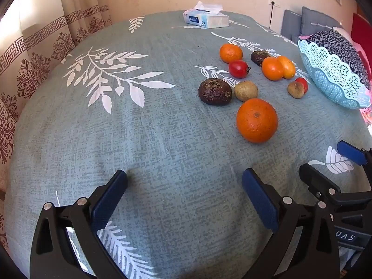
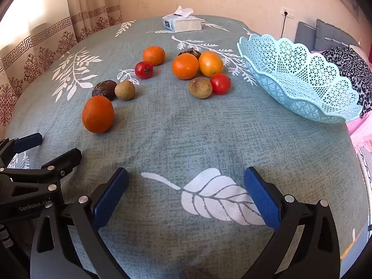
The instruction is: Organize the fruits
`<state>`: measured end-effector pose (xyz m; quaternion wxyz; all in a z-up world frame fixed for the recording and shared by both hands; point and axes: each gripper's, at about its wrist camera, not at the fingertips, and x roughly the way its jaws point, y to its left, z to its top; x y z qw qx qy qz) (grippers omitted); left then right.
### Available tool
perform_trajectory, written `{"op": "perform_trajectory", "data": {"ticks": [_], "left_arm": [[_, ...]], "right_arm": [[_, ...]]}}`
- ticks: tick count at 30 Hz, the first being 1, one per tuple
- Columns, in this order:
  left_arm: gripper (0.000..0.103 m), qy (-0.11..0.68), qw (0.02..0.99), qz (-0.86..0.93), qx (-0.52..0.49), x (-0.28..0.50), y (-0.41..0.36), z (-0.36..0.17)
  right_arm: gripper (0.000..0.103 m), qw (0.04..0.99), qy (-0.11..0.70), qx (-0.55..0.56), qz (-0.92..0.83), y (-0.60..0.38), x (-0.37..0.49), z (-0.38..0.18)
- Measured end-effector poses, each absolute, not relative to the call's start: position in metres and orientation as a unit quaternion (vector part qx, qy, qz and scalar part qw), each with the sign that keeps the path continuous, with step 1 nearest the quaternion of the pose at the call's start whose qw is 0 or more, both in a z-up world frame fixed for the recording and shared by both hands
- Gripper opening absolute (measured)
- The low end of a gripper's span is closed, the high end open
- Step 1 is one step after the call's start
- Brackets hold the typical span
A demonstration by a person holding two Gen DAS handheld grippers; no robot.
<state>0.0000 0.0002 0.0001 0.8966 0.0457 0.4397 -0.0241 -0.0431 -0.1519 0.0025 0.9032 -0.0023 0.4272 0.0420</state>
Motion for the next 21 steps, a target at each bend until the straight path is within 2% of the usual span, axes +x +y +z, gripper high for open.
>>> {"op": "perform_trajectory", "data": {"ticks": [21], "left_arm": [[0.098,0.438,0.897,-0.023,0.049,-0.0001,-0.0001,0.0001]], "right_arm": [[0.101,0.904,0.426,-0.002,0.042,-0.1521,-0.0436,0.0029]]}}
